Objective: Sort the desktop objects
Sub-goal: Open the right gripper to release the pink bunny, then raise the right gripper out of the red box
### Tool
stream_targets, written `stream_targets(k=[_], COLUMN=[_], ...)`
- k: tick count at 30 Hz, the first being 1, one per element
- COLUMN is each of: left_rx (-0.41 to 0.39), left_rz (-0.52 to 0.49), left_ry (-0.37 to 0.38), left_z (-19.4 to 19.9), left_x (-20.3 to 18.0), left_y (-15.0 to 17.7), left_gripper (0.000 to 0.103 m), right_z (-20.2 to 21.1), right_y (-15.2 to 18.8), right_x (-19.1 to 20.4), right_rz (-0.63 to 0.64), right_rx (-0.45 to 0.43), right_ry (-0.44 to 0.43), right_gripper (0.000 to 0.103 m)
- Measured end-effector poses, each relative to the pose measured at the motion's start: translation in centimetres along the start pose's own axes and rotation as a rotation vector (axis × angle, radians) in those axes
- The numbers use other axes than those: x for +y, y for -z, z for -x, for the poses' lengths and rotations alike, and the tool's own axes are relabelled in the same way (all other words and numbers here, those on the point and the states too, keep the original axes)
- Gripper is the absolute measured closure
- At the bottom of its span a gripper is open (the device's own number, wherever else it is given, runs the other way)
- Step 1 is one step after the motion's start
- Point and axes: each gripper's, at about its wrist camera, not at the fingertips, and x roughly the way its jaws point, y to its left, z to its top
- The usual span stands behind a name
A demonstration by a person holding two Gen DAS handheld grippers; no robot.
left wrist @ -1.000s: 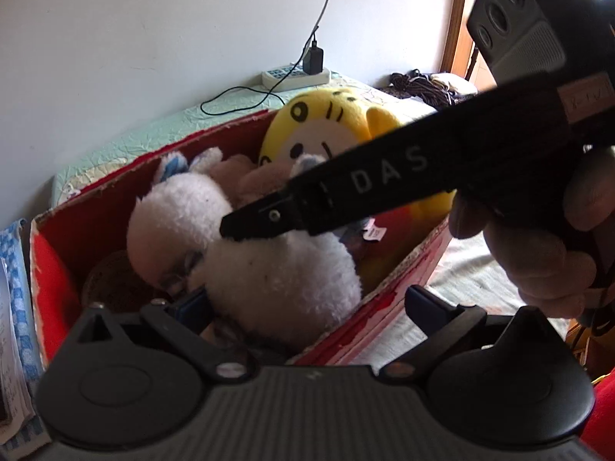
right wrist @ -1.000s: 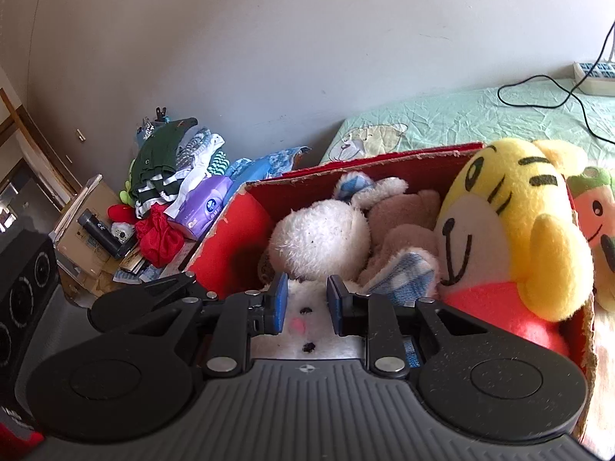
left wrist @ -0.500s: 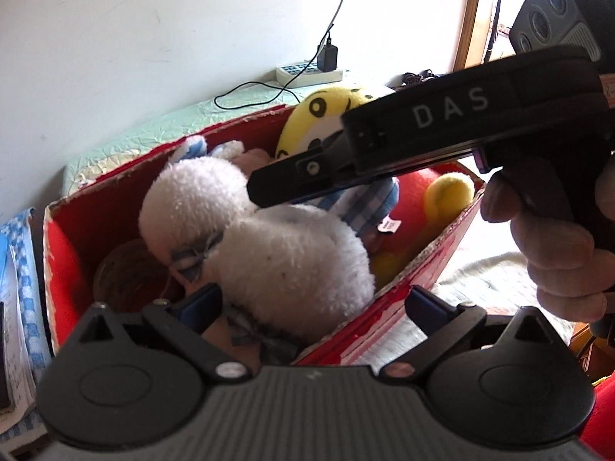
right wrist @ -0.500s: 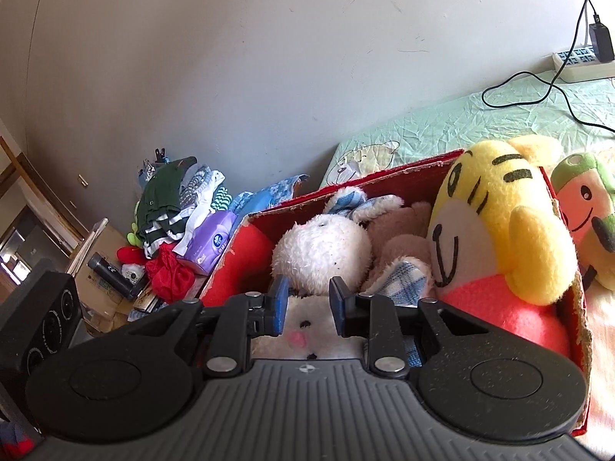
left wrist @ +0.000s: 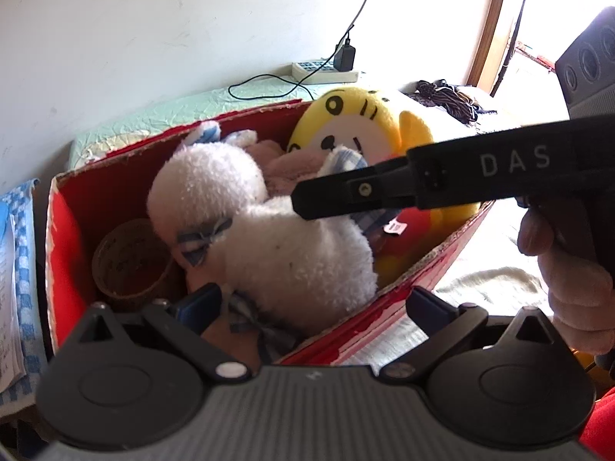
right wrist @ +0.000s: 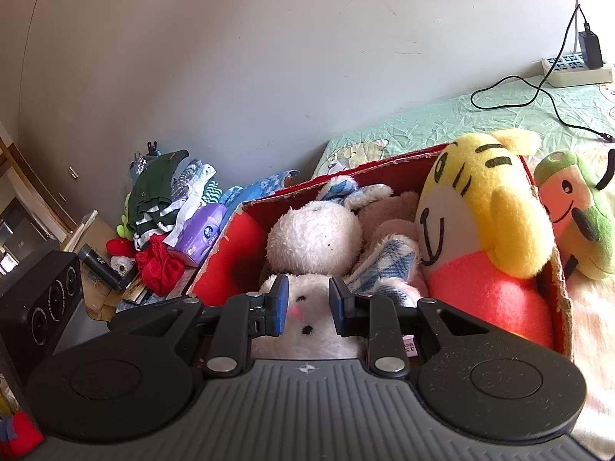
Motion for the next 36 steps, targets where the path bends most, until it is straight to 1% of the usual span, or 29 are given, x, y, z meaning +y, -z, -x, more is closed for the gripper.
stream_targets(k=[3, 6, 11, 15, 21, 24, 28, 32, 36], left_rx=[0.007, 0.003, 0.02, 0.012, 0.054, 0.06, 0.077, 0.088, 0.093], left_rz=[0.018, 0.061, 0.106, 0.119, 0.163, 0.197, 0.209, 0.242, 0.243], left_ry=[0.001, 0.021, -0.019, -0.054, -0.119, -0.127, -0.175, -0.174, -0.193], left_z=[0.2, 0.9, 1.1, 1.6, 1.1, 0.9, 0.4, 0.2, 0.0], left_x=[-0.1, 0.1, -0.1, -0.7, -0.5, -0.2, -0.1, 0.3, 0.3], left_y=[-0.3, -0.7, -1.6, -2.2, -2.8, -2.9, -2.8, -2.7, -2.6], left_gripper=[0.002, 0.002, 0.002, 0.003, 0.001, 0.001, 0.001, 0.001, 0.001], right_z=[0.4, 0.9, 1.6, 2.0, 2.4, 2.7, 2.9, 3.0, 3.1], right_y=[0.3, 0.5, 0.7, 0.8, 0.8, 0.9, 1.1, 1.2, 1.6], right_x=[0.0, 0.0, 0.0, -0.4, -1.0, -1.1, -1.2, -1.1, -1.2], right_rz=[-0.007, 0.001, -0.007, -0.025, -0.065, -0.073, -0.08, -0.065, -0.067], right_rx=[-0.009, -0.017, -0.033, -0.039, -0.042, -0.045, -0.044, -0.042, -0.045], right_ry=[0.015, 0.038, 0.067, 0.095, 0.116, 0.123, 0.124, 0.132, 0.136], right_gripper=[0.076, 0.076, 0.077, 0.077, 0.077, 0.076, 0.076, 0.076, 0.076])
